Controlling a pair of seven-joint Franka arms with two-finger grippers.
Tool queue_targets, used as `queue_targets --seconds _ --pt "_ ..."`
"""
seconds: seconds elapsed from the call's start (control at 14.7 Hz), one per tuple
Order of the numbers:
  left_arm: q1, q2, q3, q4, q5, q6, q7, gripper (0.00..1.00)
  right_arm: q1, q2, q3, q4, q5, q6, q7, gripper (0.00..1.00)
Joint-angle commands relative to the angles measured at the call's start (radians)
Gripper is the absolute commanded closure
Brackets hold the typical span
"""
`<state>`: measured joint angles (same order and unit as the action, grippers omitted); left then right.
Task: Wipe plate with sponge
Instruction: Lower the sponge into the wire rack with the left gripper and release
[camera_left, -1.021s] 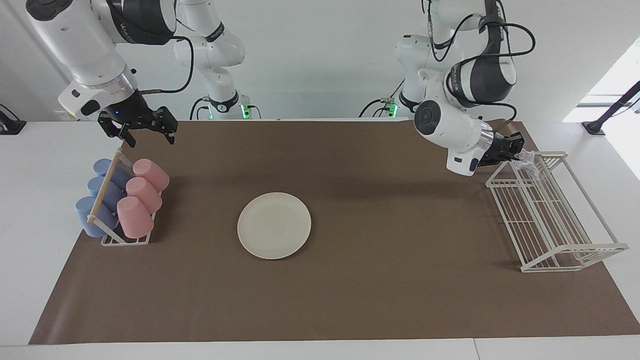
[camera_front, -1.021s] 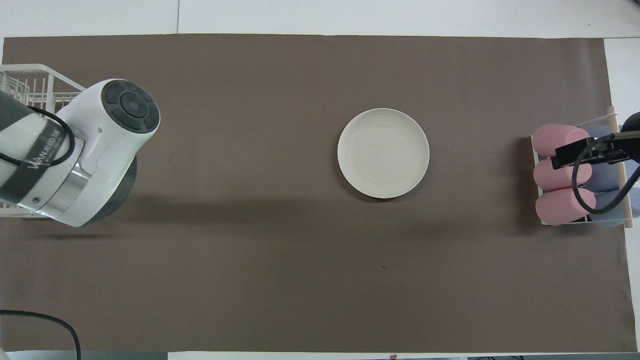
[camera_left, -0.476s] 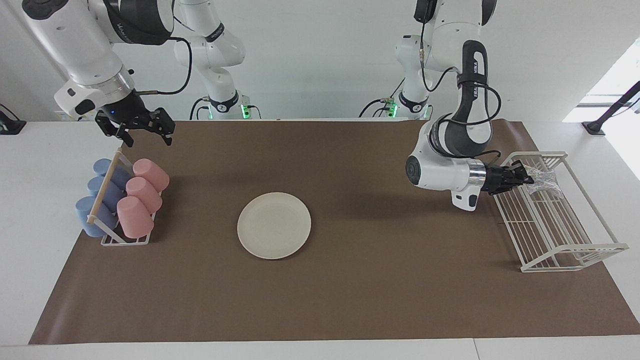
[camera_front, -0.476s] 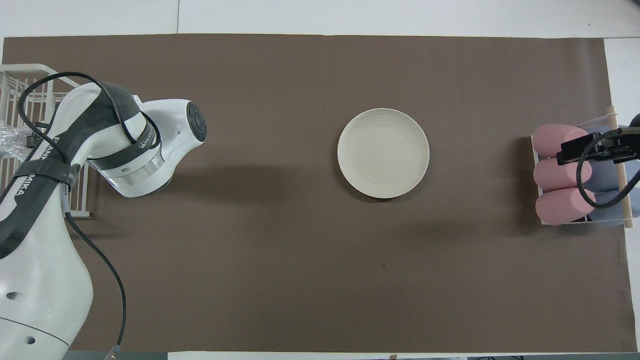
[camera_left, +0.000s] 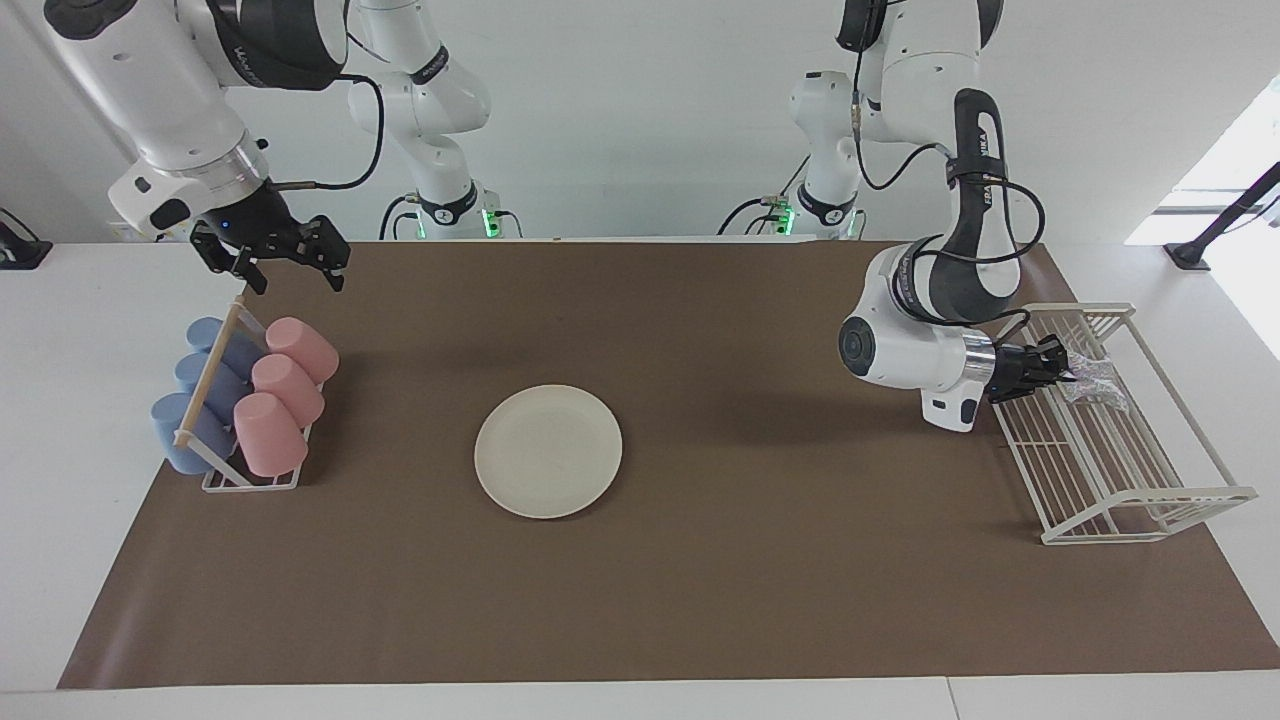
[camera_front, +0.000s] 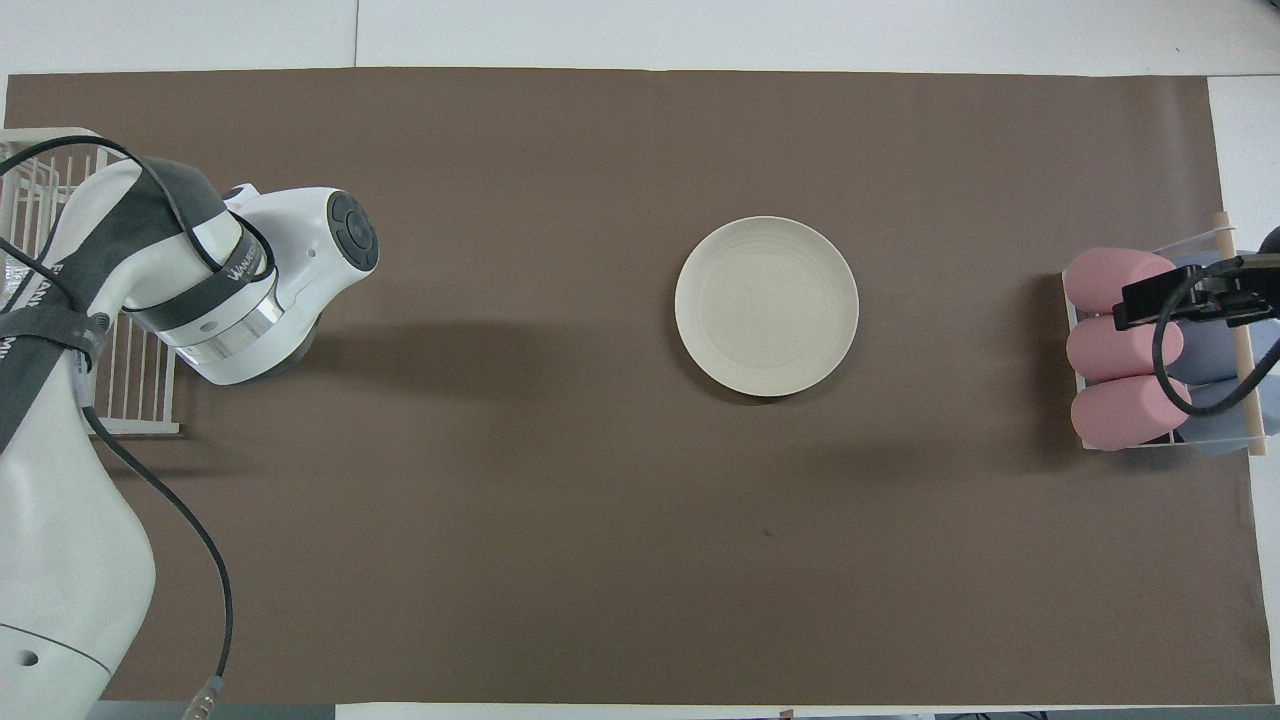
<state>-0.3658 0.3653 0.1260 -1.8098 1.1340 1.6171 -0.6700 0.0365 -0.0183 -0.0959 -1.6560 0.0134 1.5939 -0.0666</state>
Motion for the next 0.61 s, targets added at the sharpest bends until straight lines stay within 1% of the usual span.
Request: queue_targets --seconds 0.0,0.07,0.14,0.54 --pt "0.004 0.003 0.0 0.012 -0.022 0.024 -0.005 0.78 -0.01 -0.008 0.007 -0.011 -0.013 0.015 0.018 0.0" --pt "0.004 0.003 0.0 0.012 -0.022 0.03 -0.003 0.21 -0.01 -0.008 0.007 -0.011 -0.013 0.015 0.018 0.0" --pt "0.005 0.001 0.0 0.012 -0.022 0.036 -0.003 0.0 -0.01 -0.008 0.007 -0.011 -0.013 0.015 0.018 0.0" --pt "0.022 -0.006 -0.002 0.02 -0.028 0.059 0.001 0.0 -0.01 -0.008 0.007 -0.011 -0.013 0.015 0.019 0.0"
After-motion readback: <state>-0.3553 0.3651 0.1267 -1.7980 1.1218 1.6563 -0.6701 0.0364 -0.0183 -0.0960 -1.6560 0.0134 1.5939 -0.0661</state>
